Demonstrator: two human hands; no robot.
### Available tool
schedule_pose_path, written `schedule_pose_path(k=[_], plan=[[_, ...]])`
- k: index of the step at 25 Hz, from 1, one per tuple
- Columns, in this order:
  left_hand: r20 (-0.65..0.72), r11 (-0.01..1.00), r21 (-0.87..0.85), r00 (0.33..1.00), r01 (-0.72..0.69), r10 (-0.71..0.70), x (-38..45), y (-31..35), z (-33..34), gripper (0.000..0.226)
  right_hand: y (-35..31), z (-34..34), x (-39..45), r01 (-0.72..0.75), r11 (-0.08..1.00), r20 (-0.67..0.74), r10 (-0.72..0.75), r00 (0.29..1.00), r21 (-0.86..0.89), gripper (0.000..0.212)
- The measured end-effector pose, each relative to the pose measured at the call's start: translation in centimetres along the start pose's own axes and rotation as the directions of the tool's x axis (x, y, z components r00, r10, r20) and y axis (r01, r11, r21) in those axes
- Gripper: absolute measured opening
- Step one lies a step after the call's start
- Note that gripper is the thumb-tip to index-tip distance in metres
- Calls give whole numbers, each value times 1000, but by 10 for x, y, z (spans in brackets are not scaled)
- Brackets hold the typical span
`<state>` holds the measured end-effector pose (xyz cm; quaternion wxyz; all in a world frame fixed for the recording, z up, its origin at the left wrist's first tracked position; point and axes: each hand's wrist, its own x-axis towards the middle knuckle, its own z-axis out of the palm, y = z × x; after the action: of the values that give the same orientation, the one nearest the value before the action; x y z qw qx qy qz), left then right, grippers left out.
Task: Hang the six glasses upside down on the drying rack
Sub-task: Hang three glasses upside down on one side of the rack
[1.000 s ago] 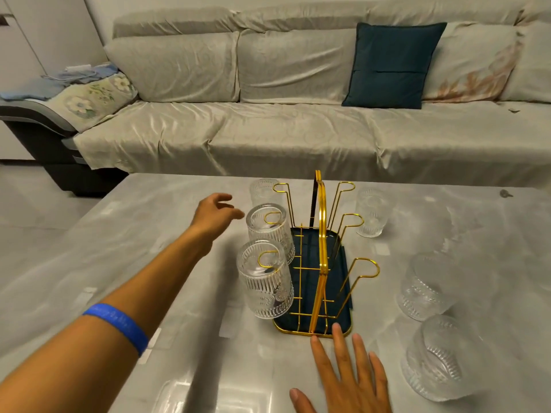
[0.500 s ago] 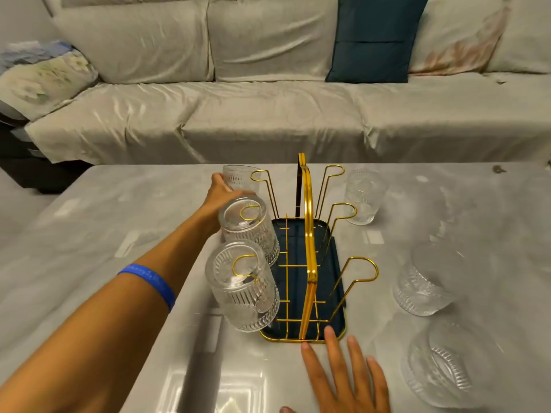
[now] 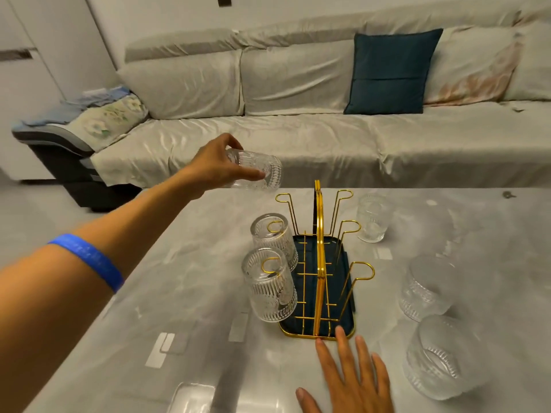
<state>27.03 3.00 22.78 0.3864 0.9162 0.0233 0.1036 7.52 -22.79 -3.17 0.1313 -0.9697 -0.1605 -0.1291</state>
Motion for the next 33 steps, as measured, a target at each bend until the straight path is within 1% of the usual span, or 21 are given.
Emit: schedule_pose_path(k=[2,4,7,9,13,16,20,22,23,24,25,26,27,28,29,30,31,32,33], plan=[[22,996,78,999,-48,47,0,10,11,71,1,-1,1,6,1000,-9,-6,1000,-1,95],[52,988,132,995,-86,80,2,16,26,68,2,-1,1,13,1000,-20,-13,1000,-9,92],[119,986,156,992,-56,38,5,20,45,68,4,2,2,9,1000,-30,-10,1000,-22,94],[160,981,181,987,-64,35,6,21,53,62,6,4,2,16,999,-28,-18,999,-47,96],[219,983,173,976,-52,14,5,17,69,49,7,9,1,19,998,-7,-19,1000,-57,97],[232,985,168,973,-36,-4,6,11,80,51,7,10,0,12,998,3,-12,1000,-63,97],[244,988,152,969,-13,-24,10,2,91,59,6,6,1,-14,996,8,15,1000,-88,97],[248,992,122,968,12,-43,7,3,88,66,4,2,-1,-27,998,42,29,999,-55,96],[210,998,46,977,32,-41,0,3,83,65,2,0,-3,-31,999,55,32,998,-27,92],[113,996,-75,993,46,-38,-10,2,78,60,1,-4,-4,-43,999,72,43,996,-3,87],[-47,976,-215,998,31,-42,-28,0,72,52,-2,-9,-5,-62,998,111,60,992,11,82],[-241,941,-339,968,-20,-66,-56,-6,68,42,-5,-15,-8,-84,996,160,79,984,22,79],[-414,908,-409,905,-89,-98,-91,-13,68,32,-7,-21,-11,-101,995,182,95,979,21,78],[-516,901,-414,849,-134,-111,-132,-23,73,24,-9,-27,-13,-113,993,207,108,972,14,78],[-532,918,-373,841,-136,-92,-174,-33,84,19,-10,-31,-13,-118,993,199,118,973,-12,78],[-475,943,-315,878,-110,-57,-215,-41,99,22,-10,-33,-14,-117,993,178,116,977,-6,77],[-356,968,-240,934,-73,-17,-249,-49,117,27,-9,-37,-17,-107,992,186,93,978,63,74],[-204,991,-124,979,-46,20,-272,-57,137,31,-9,-40,-21,-121,972,175,86,981,201,65],[-56,999,28,998,-33,35,-286,-64,154,36,-10,-45,-27,-154,902,59,143,988,404,46]])
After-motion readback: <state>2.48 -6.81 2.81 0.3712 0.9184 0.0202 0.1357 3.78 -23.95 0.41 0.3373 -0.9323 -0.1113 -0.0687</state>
